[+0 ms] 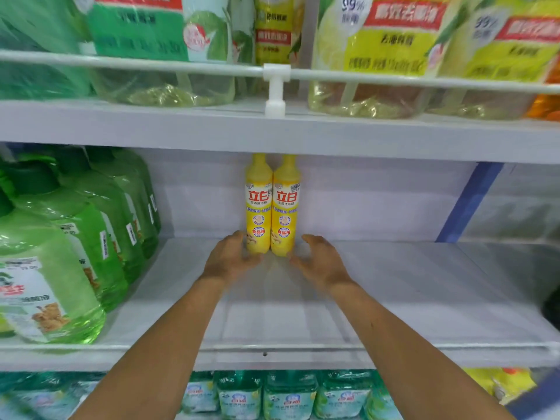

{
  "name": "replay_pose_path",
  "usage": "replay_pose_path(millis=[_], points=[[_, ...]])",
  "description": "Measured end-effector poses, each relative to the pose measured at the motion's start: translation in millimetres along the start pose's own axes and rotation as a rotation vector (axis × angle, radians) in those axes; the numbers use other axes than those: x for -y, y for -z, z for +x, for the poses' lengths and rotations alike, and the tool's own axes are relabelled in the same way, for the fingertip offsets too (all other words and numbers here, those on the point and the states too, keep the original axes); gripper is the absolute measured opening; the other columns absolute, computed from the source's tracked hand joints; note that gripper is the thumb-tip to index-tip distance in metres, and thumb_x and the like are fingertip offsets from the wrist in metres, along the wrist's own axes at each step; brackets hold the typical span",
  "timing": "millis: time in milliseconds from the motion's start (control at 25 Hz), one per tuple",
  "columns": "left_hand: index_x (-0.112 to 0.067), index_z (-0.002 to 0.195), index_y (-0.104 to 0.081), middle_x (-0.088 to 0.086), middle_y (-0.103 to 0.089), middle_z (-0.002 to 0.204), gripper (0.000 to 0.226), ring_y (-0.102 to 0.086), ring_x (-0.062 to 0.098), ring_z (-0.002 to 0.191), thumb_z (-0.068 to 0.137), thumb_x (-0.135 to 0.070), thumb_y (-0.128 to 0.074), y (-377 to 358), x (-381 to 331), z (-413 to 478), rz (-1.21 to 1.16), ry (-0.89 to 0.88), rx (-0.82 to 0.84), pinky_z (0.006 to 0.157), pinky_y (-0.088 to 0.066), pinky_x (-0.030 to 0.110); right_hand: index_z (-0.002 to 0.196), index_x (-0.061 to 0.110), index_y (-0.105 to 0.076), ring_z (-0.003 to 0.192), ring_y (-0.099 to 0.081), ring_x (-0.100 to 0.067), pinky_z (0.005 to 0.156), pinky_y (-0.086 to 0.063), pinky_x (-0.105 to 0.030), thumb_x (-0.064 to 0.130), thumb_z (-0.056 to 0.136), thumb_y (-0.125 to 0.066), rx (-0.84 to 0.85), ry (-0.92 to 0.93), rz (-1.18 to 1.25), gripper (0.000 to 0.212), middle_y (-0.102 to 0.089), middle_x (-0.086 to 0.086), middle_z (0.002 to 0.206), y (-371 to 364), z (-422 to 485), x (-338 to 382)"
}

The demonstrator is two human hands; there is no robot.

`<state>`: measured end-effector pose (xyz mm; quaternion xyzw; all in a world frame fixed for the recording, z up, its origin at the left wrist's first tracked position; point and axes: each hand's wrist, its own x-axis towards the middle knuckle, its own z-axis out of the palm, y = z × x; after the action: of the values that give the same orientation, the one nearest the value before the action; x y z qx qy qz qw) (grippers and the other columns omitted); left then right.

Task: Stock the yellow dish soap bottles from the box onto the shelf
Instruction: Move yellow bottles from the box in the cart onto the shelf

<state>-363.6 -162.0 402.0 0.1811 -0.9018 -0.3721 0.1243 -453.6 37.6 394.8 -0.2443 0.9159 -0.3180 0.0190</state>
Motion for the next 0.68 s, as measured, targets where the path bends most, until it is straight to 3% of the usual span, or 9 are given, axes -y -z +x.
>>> replay_pose_path(millis=[120, 200, 400, 680], points=[[-0.023, 0.141, -0.045, 0.005, -0.054, 0.136, 0.068, -0.048, 0.027, 0.131, 0.083, -0.053, -0.065, 16.0, -15.1, -26.5, 0.427, -0.025, 0.148, 0.100, -0.045, 0.037, 0.150, 0.014, -0.038, 0.140, -0.040, -0.028, 0.110, -0.039, -0.037, 0.050, 0.093, -0.063, 0.127, 0.074, -0.254, 0.072, -0.043, -0.010, 0.151, 29.1, -22.6, 10.7], [-0.023, 0.148, -0.036, 0.005, -0.045, 0.147, 0.072, -0.039, 0.026, 0.139, 0.089, -0.056, -0.060, 27.2, -28.4, -53.2, 0.563, -0.063, 0.177, 0.108, -0.039, 0.037, 0.151, 0.016, -0.034, 0.139, -0.039, -0.028, 0.109, -0.041, -0.040, 0.054, 0.093, -0.060, 0.165, 0.108, -0.358, 0.074, -0.040, -0.007, 0.151, 44.8, -39.3, 21.3], [-0.014, 0.143, -0.041, 0.012, -0.048, 0.145, 0.070, -0.044, 0.031, 0.134, 0.091, -0.059, -0.056, 56.1, -58.5, -124.1, 0.717, -0.074, 0.181, 0.104, -0.041, 0.043, 0.146, 0.018, -0.039, 0.130, -0.048, -0.032, 0.101, -0.046, -0.043, 0.055, 0.090, -0.062, 0.161, 0.246, -0.499, 0.071, -0.047, -0.009, 0.144, 63.1, -89.8, 53.8], [-0.013, 0.153, -0.031, 0.012, -0.034, 0.158, 0.077, -0.032, 0.029, 0.145, 0.096, -0.060, -0.049, 81.1, -71.2, -212.0, 0.668, -0.168, 0.176, 0.115, -0.031, 0.040, 0.146, 0.015, -0.039, 0.128, -0.049, -0.036, 0.101, -0.048, -0.048, 0.057, 0.092, -0.056, 0.112, 0.280, -0.576, 0.070, -0.048, -0.012, 0.143, 74.3, -186.0, 83.6]])
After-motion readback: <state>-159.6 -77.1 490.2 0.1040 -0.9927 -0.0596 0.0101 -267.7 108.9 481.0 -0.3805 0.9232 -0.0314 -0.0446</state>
